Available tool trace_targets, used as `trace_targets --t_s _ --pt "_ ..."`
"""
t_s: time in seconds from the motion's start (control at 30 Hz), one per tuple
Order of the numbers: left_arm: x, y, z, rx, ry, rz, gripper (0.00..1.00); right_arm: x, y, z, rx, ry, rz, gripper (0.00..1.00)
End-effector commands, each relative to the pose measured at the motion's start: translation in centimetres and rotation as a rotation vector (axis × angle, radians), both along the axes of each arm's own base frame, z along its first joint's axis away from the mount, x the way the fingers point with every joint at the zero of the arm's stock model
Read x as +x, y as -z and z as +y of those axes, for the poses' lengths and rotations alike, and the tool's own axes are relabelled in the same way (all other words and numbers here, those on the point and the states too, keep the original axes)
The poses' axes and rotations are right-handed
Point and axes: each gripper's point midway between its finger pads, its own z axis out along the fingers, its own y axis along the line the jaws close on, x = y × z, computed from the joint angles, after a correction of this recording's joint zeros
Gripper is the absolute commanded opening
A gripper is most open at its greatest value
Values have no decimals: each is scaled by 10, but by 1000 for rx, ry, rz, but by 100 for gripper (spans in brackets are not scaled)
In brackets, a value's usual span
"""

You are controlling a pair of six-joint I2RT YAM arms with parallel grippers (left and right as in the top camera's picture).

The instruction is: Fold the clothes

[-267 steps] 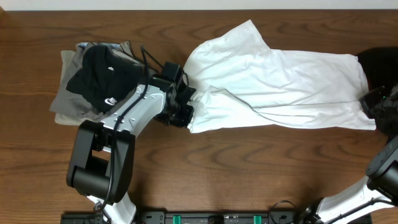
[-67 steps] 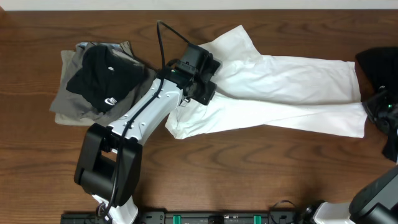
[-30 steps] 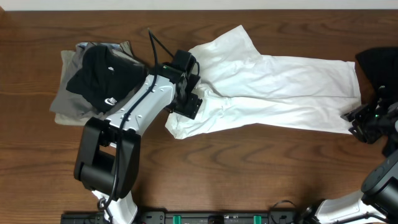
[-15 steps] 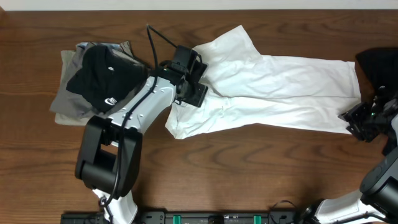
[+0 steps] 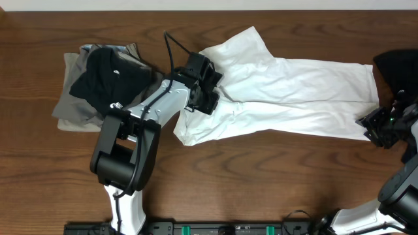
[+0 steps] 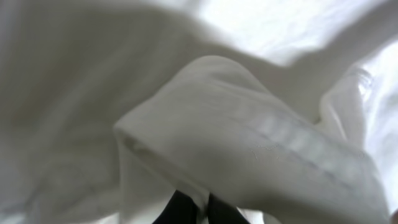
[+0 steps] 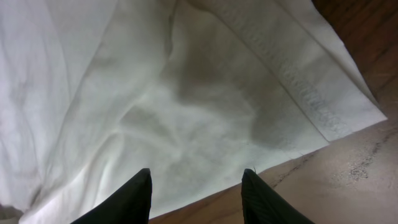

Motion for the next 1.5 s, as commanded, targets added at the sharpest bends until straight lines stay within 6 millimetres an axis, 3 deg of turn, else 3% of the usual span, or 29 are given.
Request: trace_targets --t_s 0.0,0.17,0.33,0.47,0.87,0.93,1.07,1.13,1.27,1.37,1.47 --pt "12 -9 12 72 -9 -61 6 1 -3 2 -15 -25 -8 45" --pt "30 -29 26 171 9 -158 6 1 -3 2 -15 -25 -9 45" --pt "35 -29 34 240 60 -201 6 1 -3 2 -15 -25 -8 45" --pt "51 -34 43 298 28 -272 6 1 -3 2 -14 -25 -9 45" --pt "91 -61 26 224 -2 -466 7 1 -3 2 -13 -25 -7 45" --pt "93 -63 25 216 -4 -477 14 1 -3 2 -13 -25 -7 45" --pt "94 -63 25 216 -5 -480 73 1 -3 2 -13 -25 -6 45" --pt "92 -62 27 227 -8 -470 86 1 -3 2 -12 -25 -6 45" --pt "78 -63 30 224 -39 -410 92 1 -3 2 -12 -25 -6 46" --pt "58 -66 20 201 3 -358 92 1 -3 2 -12 -25 -6 46" --pt "33 -63 -4 115 84 -278 77 1 -3 2 -13 -25 -6 46"
